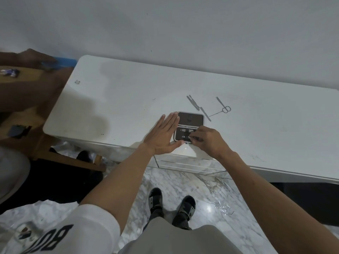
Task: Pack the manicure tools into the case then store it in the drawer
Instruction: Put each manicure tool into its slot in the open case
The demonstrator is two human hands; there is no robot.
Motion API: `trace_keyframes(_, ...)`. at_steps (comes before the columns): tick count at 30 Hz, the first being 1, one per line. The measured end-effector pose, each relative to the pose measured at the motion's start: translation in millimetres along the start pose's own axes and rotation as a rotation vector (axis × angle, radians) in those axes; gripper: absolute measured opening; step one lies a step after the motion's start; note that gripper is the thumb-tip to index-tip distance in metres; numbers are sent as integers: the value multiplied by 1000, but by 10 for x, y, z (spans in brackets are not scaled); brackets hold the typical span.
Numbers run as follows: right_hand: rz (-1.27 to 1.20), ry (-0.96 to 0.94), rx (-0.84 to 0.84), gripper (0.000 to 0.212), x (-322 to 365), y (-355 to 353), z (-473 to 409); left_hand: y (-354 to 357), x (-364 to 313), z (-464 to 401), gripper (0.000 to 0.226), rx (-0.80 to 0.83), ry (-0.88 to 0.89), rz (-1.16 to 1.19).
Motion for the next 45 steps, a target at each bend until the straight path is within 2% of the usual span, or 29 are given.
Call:
trace_keyframes(10,-92,16,29,26,-5,-137,-12,-6,-6,1,95,-8,3,-6)
trace_keyframes(14,-100,237,-118,16,-264,-432,-184,-3,-3,-1,95,-11,7,4)
trace_keyframes(17,-24,466,-170,20,-664,-583,-365,7,2,-3,95,-16,10,-2)
trace_keyframes(20,26,659,-107,30,-990,-657,-461,23,12,-5,95,-24,13,-4)
trace_keyframes(23,70,755,-14,35,-1163,-678,-507,32,28,-8,96,-31,10,-1)
trace_keyframes(30,20,827,79,27,-1244,-634,-550,37,32,-15,96,-36,6,-16)
trace_keyframes(37,-79,829,198,42,-1303,-584,-596,34,25,-14,96,-50,10,-13)
trace_keyframes(41,-71,764,209,22,-1291,-606,-608,32,23,-17,96,-50,8,-23)
trace_keyframes(45,17,715,214,18,-1259,-580,-656,34,21,-15,96,-52,8,-23)
Point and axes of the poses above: each hand's wrist, its own z-axis away from the middle knuckle, its own y-axis out of the palm, x = y × z, the point moved 4 cm from there along -z, towards the middle knuckle, and after that the axes turned 7 degrees about z, right-handed, at the moved point
